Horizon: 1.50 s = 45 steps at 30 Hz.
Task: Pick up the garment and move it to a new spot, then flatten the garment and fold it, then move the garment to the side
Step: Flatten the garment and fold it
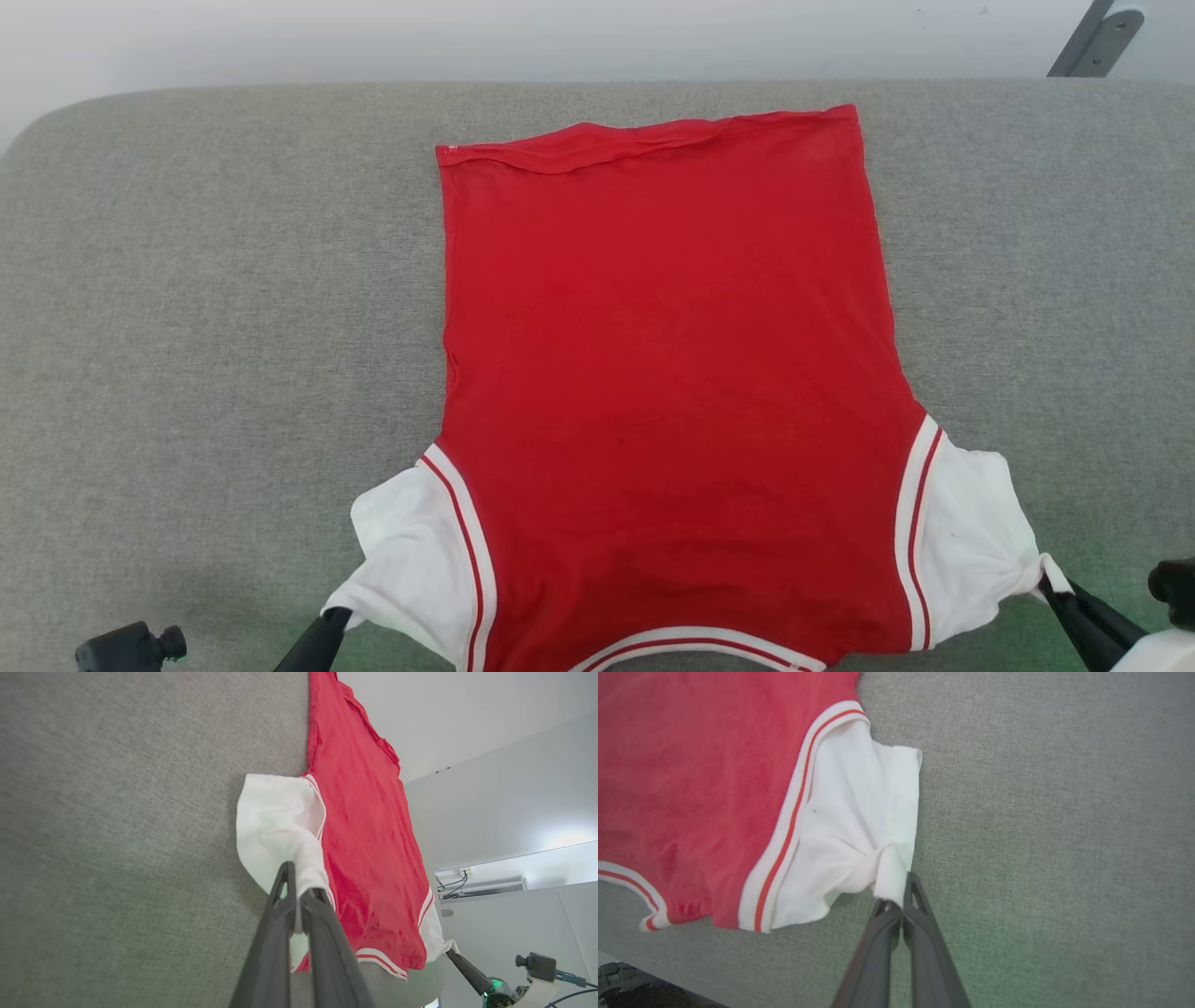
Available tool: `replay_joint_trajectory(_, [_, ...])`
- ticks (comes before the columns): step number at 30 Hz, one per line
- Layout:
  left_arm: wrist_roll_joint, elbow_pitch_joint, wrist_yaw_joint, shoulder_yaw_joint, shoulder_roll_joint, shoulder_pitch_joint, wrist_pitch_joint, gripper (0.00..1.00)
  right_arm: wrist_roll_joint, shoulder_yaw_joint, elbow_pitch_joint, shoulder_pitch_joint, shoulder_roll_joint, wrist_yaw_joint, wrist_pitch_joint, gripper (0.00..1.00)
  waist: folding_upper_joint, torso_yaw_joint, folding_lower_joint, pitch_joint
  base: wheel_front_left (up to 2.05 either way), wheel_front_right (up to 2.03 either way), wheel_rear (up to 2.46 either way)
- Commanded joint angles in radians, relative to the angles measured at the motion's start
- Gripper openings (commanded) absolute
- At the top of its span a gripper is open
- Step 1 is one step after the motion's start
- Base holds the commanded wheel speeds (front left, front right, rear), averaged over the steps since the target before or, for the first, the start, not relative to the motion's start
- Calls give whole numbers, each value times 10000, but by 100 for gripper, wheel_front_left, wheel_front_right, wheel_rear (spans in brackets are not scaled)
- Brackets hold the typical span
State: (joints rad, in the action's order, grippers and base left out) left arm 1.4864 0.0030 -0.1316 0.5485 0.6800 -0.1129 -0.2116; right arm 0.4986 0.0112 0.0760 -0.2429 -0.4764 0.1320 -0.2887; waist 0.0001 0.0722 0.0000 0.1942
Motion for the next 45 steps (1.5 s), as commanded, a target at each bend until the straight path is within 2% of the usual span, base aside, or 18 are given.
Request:
replay_joint_trajectory(1, [-18,38,21,48,19,191,-59,0,-39,58,-55,134,12,-23,78,0,-1,-17,0,32,0,0,0])
replay_joint_trajectory(2, [4,53,21,97,18,225,-95,0,-31,103,-70,165,-15,-24,88,13,-1,-28,0,49,0,0,0])
replay_joint_trajectory(3, [20,54,21,136,34,258,-87,0,-30,124,-67,228,-25,-24,126,33,-1,-38,0,70,0,0,0])
replay_joint_trajectory(4, [17,54,21,161,60,291,-126,0,-34,98,-46,305,-21,-24,180,58,-1,-48,0,92,0,0,0])
replay_joint_trajectory(5, [21,43,22,184,78,316,-170,0,-36,67,19,379,-24,-23,197,100,-1,-57,0,120,0,0,0])
replay_joint_trajectory(9, [-83,-65,22,277,145,340,-259,0,17,-133,360,599,-92,-23,98,100,-1,-53,0,220,0,0,0])
replay_joint_trajectory(13, [-265,-335,22,436,189,557,-364,0,100,-792,1089,1275,-245,-23,-346,100,-1,87,0,392,0,0,0])
replay_joint_trajectory(16, [-405,-535,22,575,172,731,-409,0,32,-1181,1391,2249,-467,-23,-999,100,-1,253,0,565,0,0,0])
replay_joint_trajectory(20, [-647,-795,22,850,134,1125,-461,0,-78,-900,988,4170,-898,-23,-1994,100,-1,587,0,1019,0,0,0])
replay_joint_trajectory(25, [-890,-1090,22,1284,108,1745,-490,0,-95,-103,-724,7027,-1132,-23,-3174,100,-1,1131,0,1638,0,0,0])
replay_joint_trajectory(28, [-995,-1242,22,1547,55,2171,-512,0,-230,467,-1917,8722,-969,-21,-3884,100,-1,1454,0,2074,0,0,0])
replay_joint_trajectory(34, [-971,-1488,22,2196,-16,3184,-515,0,-853,908,-4396,11774,-468,-20,-5098,100,-1,2159,0,3074,0,0,0])
replay_joint_trajectory(39, [-798,-1607,22,2423,-35,3679,-539,0,-1676,824,-6243,13481,-170,-20,-5838,100,-1,2574,0,3662,0,0,0])
replay_joint_trajectory(45, [-941,-1697,22,2476,-183,3947,-548,0,-2703,574,-8095,14388,73,-21,-6288,100,-1,2854,0,4126,0,0,0])
